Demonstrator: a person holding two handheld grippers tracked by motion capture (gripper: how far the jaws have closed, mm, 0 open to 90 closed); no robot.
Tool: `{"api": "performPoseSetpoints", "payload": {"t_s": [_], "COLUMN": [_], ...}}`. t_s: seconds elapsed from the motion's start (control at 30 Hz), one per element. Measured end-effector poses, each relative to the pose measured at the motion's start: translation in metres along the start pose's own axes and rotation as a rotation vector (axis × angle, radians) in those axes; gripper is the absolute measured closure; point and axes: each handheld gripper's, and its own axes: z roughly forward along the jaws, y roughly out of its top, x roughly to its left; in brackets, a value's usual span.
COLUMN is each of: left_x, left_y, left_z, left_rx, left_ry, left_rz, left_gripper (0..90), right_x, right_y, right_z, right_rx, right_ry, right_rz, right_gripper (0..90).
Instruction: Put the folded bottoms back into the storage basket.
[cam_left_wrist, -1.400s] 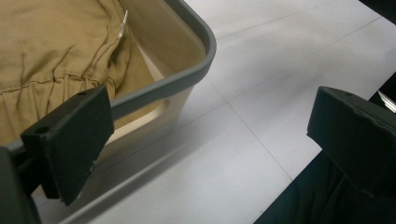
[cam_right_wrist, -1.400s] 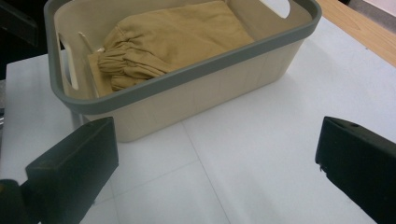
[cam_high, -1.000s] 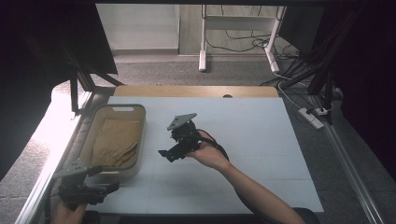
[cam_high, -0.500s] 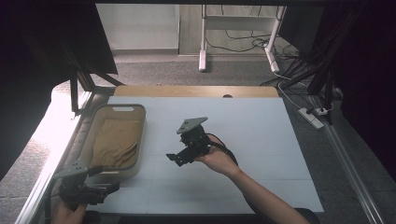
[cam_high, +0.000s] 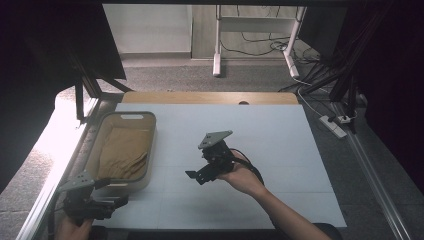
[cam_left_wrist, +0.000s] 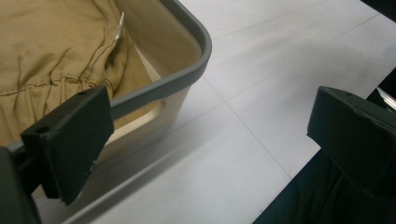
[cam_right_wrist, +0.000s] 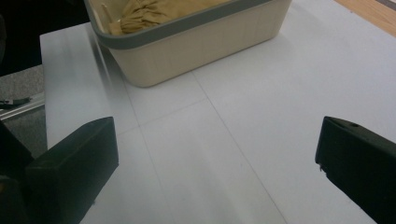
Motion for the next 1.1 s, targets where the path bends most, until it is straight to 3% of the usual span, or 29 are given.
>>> {"api": "performPoseSetpoints", "payload": {"t_s": [0.2,0.67,1.1], "left_x": [0.0,0.001,0.001], "left_y": [0.0,0.0,-0.001], "left_z": [-0.001,-0.001,-0.001], "left_rx": [-0.005,-0.007,-0.012], "left_ry": [-0.001,-0.006,-0.011], "left_rz": [-0.003,-0.008,-0.015], "left_gripper": [1.4,1.4,1.4], "right_x": [0.002,0.003,0.001], "right_y": [-0.011,-0.043,-0.079], "right_z": [-0.01,-0.044,-0.089], "right_rx": [0.003,-0.013,-0.019], "right_ry": [-0.018,-0.079,-0.151], "right_rz": [-0.005,0.048,0.116], "right_gripper": [0.0,0.0,0.0]}}
